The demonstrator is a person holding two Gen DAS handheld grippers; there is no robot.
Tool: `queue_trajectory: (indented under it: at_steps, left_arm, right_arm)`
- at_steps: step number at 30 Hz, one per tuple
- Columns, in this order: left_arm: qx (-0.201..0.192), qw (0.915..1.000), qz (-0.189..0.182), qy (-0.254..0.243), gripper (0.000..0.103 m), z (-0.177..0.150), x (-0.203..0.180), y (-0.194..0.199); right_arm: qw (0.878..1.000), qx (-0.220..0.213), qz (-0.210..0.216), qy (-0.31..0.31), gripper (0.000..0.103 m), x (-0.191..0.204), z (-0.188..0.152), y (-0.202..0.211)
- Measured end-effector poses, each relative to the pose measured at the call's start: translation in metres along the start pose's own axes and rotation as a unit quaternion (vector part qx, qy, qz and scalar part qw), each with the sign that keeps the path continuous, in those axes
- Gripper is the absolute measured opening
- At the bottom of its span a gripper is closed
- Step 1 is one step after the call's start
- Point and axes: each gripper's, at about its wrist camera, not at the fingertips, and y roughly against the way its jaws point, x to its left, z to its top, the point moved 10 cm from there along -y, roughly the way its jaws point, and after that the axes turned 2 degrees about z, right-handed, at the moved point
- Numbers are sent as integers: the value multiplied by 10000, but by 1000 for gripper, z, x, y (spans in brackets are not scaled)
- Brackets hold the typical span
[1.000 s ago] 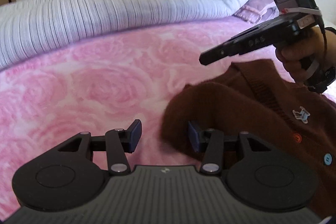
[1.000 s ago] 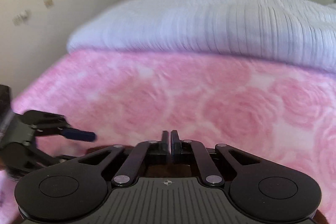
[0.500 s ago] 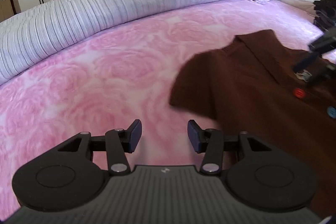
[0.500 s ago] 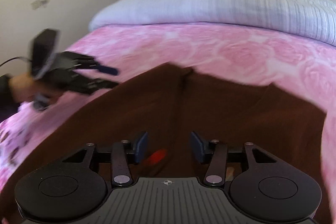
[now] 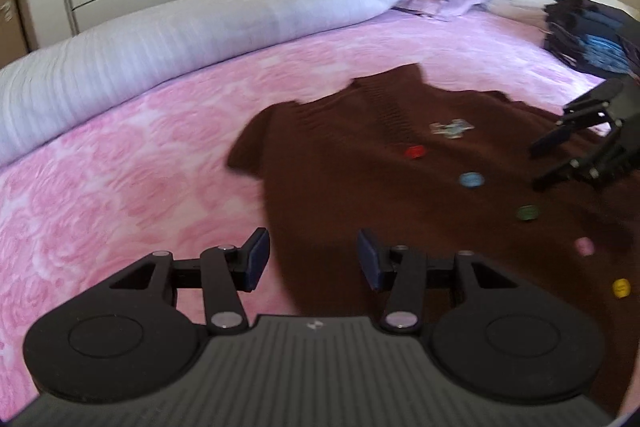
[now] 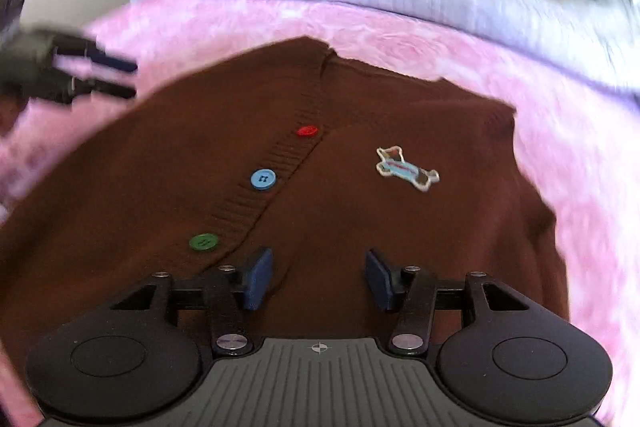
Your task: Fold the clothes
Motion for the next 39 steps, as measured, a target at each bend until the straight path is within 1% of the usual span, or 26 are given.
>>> queue_trajectory:
  at_steps: [3,6,7,9,11,12,13,14,16,17,19,21,22,23,24,26,28,30,32,33,34,35,36,37,38,39]
  left_arm:
    - [-138,9993,-301,-195,43,7,-46,13]
    - [-273,9959,-531,-673,44,1,-105,33]
    - [-270,9943,-584,-847,46,-7,-123,39]
    - [-263,9901,-689,-1193,49,-22,-159,50]
    - [-256,9846,-793,-1537,51,-38,-195,62]
    - [-249,9815,-834,-1706,51,-46,-212,67]
    - [-216,9789,-810,-1865,51,-54,-226,66]
    - [-152,9759,-707,-2060,51,-62,-238,62]
    - [-70,9691,-378,-2435,51,-74,-253,53]
    - [-73,9659,-299,-2571,51,-77,-258,50]
    - [-83,9584,-132,-2850,51,-83,-267,44]
    - [-122,9454,147,-3253,51,-83,-273,39]
    - [-124,9393,265,-3419,33,-82,-275,37]
    - [-36,9398,275,-3406,20,-80,-276,35]
    - [20,9440,290,-3287,6,-76,-275,34]
    - [-97,9568,200,-2900,5,-62,-270,40]
    - [-205,9687,16,-2472,5,-45,-264,50]
    - [-298,9727,-62,-2299,5,-33,-261,56]
    - [-378,9747,-110,-2200,5,-22,-259,62]
    - [-417,9742,-105,-2216,5,-17,-260,62]
    - [-454,9736,-98,-2237,5,-13,-260,63]
    - [-476,9723,-91,-2285,5,-12,-262,63]
    - [-477,9710,-114,-2339,5,-11,-266,61]
    - [-461,9698,-173,-2389,5,-12,-271,58]
    - [-434,9683,-222,-2452,5,-14,-277,56]
    - [-391,9662,-286,-2532,4,-19,-285,51]
  right_arm:
    - [9995,-143,104,-280,52,-3,-8,27]
    - [9991,-280,175,-279,52,0,-31,57]
    - [9992,-314,182,-176,52,5,-39,67]
    - [9992,-341,24,204,52,13,-63,88]
    - [9970,-337,-117,682,52,30,-91,106]
    - [9957,-305,-200,853,52,36,-104,108]
    - [9940,-273,-284,1022,52,41,-117,110]
    - [9919,-240,-369,1190,52,47,-130,113]
    - [9915,-250,-417,1208,52,55,-145,114]
    - [9920,-288,-416,1161,52,59,-150,115]
    - [9925,-372,-402,1090,53,63,-153,115]
    - [9914,-493,-424,1133,54,69,-150,116]
    - [9907,-550,-430,1165,55,71,-149,115]
    - [9900,-593,-433,1202,58,73,-147,114]
    - [9888,-682,-431,1258,62,77,-147,115]
    - [9854,-879,-400,1404,68,87,-144,118]
    - [9818,-1055,-410,1526,69,95,-140,117]
    - [9782,-1207,-465,1623,70,101,-134,111]
    - [9729,-1300,-731,1768,70,98,-127,100]
    - [9698,-1346,-866,1840,68,97,-124,94]
    - [9647,-1377,-1130,1938,63,88,-120,92]
    - [9576,-1331,-1425,2122,43,77,-118,90]
    - [9489,-1213,-1733,2342,19,66,-119,90]
    - [9344,-1104,-2116,2644,12,52,-121,91]
    - [9276,-1030,-2399,2673,5,34,-126,95]
    - [9204,-957,-2675,2684,3,16,-130,100]
